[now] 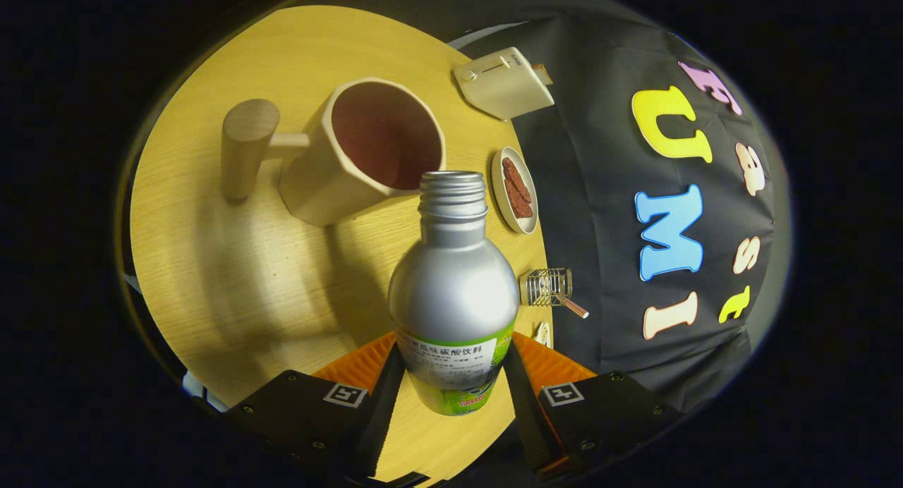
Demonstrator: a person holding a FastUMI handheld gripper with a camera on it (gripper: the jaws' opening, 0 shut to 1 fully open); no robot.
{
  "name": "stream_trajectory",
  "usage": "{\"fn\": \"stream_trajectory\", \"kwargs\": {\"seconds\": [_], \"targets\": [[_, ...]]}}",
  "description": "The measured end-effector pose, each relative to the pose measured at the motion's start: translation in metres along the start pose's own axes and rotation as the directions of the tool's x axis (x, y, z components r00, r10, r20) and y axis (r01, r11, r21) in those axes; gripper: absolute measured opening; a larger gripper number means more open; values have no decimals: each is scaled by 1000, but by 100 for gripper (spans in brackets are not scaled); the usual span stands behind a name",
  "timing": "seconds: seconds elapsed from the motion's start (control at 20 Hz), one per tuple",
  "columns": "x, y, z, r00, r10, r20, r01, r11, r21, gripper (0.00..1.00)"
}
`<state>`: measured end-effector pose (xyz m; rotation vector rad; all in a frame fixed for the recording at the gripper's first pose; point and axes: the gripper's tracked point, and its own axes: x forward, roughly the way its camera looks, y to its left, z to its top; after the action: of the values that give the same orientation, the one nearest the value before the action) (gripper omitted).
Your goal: Take the bottle from table, then pour the juice into the cup, finally place the bottle on the coaster
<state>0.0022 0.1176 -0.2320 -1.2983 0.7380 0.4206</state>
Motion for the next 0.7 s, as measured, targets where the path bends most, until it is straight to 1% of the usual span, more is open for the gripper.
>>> {"fn": "stream_trajectory", "kwargs": {"seconds": [0.35,0.7], "targets": [[-2,-7,-5,999,1,-47,-5,996,-89,76],[-6,-19,-1,995,-19,-95,3,986,-167,76]]}}
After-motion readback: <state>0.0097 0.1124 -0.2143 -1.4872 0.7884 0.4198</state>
